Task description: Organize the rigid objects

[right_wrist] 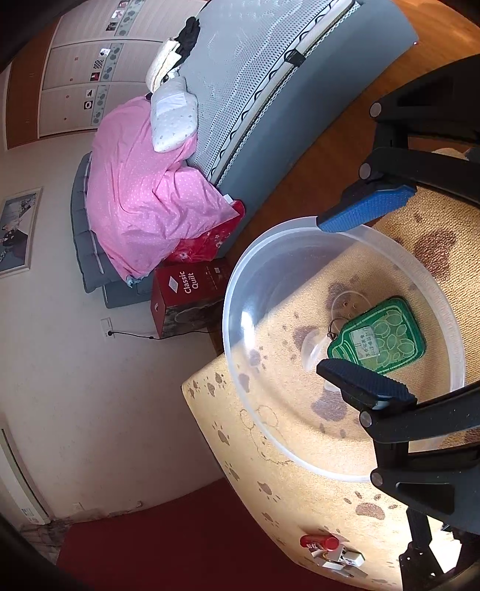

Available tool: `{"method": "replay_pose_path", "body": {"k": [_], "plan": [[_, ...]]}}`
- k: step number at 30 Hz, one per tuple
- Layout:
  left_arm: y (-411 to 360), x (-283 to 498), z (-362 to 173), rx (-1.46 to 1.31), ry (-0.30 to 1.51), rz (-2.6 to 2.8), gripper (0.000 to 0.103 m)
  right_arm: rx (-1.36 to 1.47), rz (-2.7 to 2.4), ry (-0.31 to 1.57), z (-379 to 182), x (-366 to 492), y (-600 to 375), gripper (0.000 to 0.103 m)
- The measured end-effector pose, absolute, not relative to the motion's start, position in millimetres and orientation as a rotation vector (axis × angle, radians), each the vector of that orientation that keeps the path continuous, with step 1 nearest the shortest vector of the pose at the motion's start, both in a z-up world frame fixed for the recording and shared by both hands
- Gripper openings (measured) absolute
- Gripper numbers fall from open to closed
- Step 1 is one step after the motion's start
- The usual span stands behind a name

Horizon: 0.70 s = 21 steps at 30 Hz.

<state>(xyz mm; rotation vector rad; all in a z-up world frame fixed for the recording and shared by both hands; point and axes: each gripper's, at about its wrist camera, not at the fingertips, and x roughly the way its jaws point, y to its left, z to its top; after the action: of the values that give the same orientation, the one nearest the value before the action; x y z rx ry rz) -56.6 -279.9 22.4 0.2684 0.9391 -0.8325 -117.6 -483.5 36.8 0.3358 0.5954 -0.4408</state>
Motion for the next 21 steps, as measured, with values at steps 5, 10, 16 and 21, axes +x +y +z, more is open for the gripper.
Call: {"method": "replay_pose_path", "body": {"k": [5,10,16,21], "plan": [[-270,-55,28,0.258,0.931,-0.822,0.054,0.327,-0.441,0.594,38,-118,-481,0.076],[-256,-68,31,0.274,0.932,-0.825,0.068,0.320,-0.440,0.595,38,-117,-478,0.076],[-243,-85,22,0.329,0.965,-0.813,0.066,0.312,-0.436,0.593,39,-117,-475,0.076],[-241,-82,19,0.305,0.984,-0.801,0.042,0.307,-0.428,0.593,39,-117,-471,0.076]]}}
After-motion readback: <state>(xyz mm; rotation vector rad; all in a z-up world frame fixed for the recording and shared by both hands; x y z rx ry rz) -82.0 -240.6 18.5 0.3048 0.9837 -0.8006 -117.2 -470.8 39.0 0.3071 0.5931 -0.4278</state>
